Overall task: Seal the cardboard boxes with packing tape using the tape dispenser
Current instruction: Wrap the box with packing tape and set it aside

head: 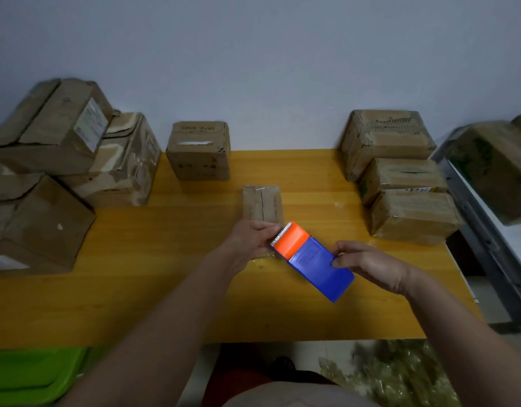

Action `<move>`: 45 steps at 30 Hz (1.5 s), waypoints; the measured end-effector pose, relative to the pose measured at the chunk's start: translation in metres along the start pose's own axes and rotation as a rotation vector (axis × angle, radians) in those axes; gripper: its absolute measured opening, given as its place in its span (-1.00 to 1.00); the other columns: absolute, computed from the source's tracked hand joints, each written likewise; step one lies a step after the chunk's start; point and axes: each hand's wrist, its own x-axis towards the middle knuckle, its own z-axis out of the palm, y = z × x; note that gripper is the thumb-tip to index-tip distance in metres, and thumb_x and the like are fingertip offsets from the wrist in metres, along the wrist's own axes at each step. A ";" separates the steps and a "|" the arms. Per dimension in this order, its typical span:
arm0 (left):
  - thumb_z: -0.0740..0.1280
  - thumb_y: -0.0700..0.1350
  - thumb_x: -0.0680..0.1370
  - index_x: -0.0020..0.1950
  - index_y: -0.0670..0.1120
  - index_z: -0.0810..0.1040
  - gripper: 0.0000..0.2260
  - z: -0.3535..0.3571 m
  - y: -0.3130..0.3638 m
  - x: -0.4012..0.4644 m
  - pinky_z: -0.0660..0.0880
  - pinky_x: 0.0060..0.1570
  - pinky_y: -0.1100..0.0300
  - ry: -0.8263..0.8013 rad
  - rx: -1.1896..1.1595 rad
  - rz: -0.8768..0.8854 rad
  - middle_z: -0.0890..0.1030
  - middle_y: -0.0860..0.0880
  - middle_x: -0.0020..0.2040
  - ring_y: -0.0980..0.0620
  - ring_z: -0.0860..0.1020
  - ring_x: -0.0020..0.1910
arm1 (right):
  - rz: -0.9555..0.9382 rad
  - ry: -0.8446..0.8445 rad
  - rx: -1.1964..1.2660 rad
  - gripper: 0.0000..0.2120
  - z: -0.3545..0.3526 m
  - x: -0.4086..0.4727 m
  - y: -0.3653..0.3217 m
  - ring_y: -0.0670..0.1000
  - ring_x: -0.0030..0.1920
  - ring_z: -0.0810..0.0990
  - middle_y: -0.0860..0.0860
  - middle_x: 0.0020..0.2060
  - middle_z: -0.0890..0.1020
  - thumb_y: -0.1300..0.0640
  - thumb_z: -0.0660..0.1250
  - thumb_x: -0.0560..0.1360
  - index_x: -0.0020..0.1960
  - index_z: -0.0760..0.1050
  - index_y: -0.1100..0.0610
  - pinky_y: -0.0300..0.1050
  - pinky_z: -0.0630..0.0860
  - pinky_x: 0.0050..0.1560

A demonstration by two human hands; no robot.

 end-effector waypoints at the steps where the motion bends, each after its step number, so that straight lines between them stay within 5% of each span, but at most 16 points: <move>1: 0.37 -0.23 0.55 0.07 -0.24 0.63 -0.86 0.001 0.000 -0.001 0.61 -0.26 0.23 0.014 -0.011 0.003 0.67 -0.08 -0.17 0.08 0.64 -0.24 | 0.019 -0.022 0.007 -0.99 0.002 0.000 -0.002 0.08 -0.13 0.47 0.13 -0.18 0.52 0.28 0.27 0.49 -0.08 0.45 0.21 -0.07 0.36 -0.07; 5: 0.36 -0.20 0.55 -0.07 -0.17 0.61 -0.94 0.001 -0.001 -0.006 0.56 -0.39 0.26 0.081 -0.067 -0.009 0.64 -0.07 -0.21 0.12 0.61 -0.32 | 0.020 -0.079 0.146 -0.80 0.020 0.003 -0.004 -0.07 -0.28 0.52 0.02 -0.27 0.57 0.14 0.34 0.33 -0.07 0.46 0.15 -0.26 0.45 -0.28; 8: 0.32 -0.22 0.58 -0.07 -0.14 0.57 -0.94 -0.007 -0.002 -0.008 0.59 -0.35 0.24 0.121 -0.108 -0.066 0.64 -0.09 -0.15 0.05 0.62 -0.23 | -0.005 -0.053 0.194 -0.61 0.033 0.006 -0.005 0.02 -0.27 0.64 0.14 -0.18 0.67 0.01 0.55 0.31 0.00 0.55 0.20 -0.16 0.59 -0.26; 12: 0.36 -0.24 0.55 -0.12 -0.17 0.60 -0.93 -0.017 -0.012 -0.010 0.57 -0.37 0.30 0.187 -0.013 -0.048 0.64 -0.05 -0.23 0.08 0.60 -0.27 | 0.028 -0.095 0.011 -0.77 0.038 0.010 -0.017 -0.05 -0.34 0.65 0.07 -0.30 0.70 -0.08 0.47 0.29 -0.26 0.68 0.09 -0.25 0.54 -0.34; 16: 0.39 -0.24 0.53 -0.21 -0.13 0.63 -0.88 -0.021 -0.027 -0.010 0.51 -0.40 0.34 0.278 0.001 -0.005 0.64 0.07 -0.41 0.17 0.58 -0.40 | 0.061 -0.168 -0.130 -0.86 0.033 0.009 -0.024 -0.07 -0.28 0.66 0.08 -0.23 0.71 0.02 0.46 0.36 -0.21 0.69 0.09 -0.28 0.54 -0.29; 20: 0.43 -0.21 0.51 -0.20 -0.10 0.63 -0.91 -0.030 -0.041 -0.011 0.52 -0.29 0.31 0.409 -0.048 0.003 0.68 0.03 -0.34 0.14 0.62 -0.38 | 0.085 -0.164 -0.243 -0.63 0.022 0.006 -0.024 0.00 -0.25 0.65 0.20 -0.13 0.68 0.04 0.49 0.37 0.02 0.61 0.30 -0.13 0.58 -0.18; 24: 0.41 -0.21 0.51 -0.18 -0.12 0.63 -0.92 -0.029 -0.051 -0.009 0.50 -0.34 0.35 0.542 -0.113 0.012 0.64 0.08 -0.42 0.18 0.60 -0.43 | 0.108 -0.151 -0.352 -0.66 0.019 0.011 -0.033 -0.09 -0.28 0.65 0.00 -0.27 0.69 -0.04 0.52 0.31 -0.07 0.63 0.18 -0.27 0.53 -0.26; 29: 0.41 -0.15 0.53 -0.19 0.00 0.61 -0.89 -0.043 -0.059 -0.010 0.52 -0.05 0.19 0.623 -0.100 -0.026 0.65 0.07 -0.27 0.14 0.62 -0.30 | 0.134 -0.114 -0.506 -0.61 0.005 0.015 -0.042 -0.11 -0.32 0.64 -0.04 -0.34 0.68 -0.15 0.54 0.21 -0.16 0.62 0.13 -0.27 0.50 -0.31; 34: 0.39 -0.17 0.53 -0.13 -0.06 0.65 -0.93 -0.032 -0.057 0.000 0.46 -0.36 0.32 0.753 -0.103 -0.010 0.63 0.06 -0.31 0.09 0.62 -0.30 | 0.151 0.059 -0.663 -0.50 0.005 0.035 -0.057 -0.04 -0.31 0.62 0.01 -0.34 0.67 -0.26 0.51 0.22 -0.15 0.61 0.16 -0.19 0.48 -0.30; 39: 0.37 -0.11 0.55 -0.11 -0.02 0.66 -0.92 -0.023 -0.057 0.014 0.54 -0.15 0.16 0.849 -0.045 0.001 0.60 0.11 -0.34 0.06 0.63 -0.25 | 0.142 0.146 -0.918 -0.48 0.005 0.054 -0.071 -0.02 -0.34 0.56 0.00 -0.40 0.59 -0.36 0.44 0.23 -0.26 0.54 0.11 -0.19 0.36 -0.39; 45: 0.36 -0.13 0.56 -0.01 -0.08 0.69 -0.88 -0.017 -0.060 0.030 0.32 -0.50 0.49 0.910 -0.026 0.032 0.52 0.22 -0.35 0.32 0.48 -0.39 | 0.158 0.147 -0.997 -0.48 0.000 0.075 -0.076 -0.04 -0.37 0.53 -0.03 -0.43 0.55 -0.40 0.42 0.22 -0.29 0.48 0.07 -0.19 0.32 -0.42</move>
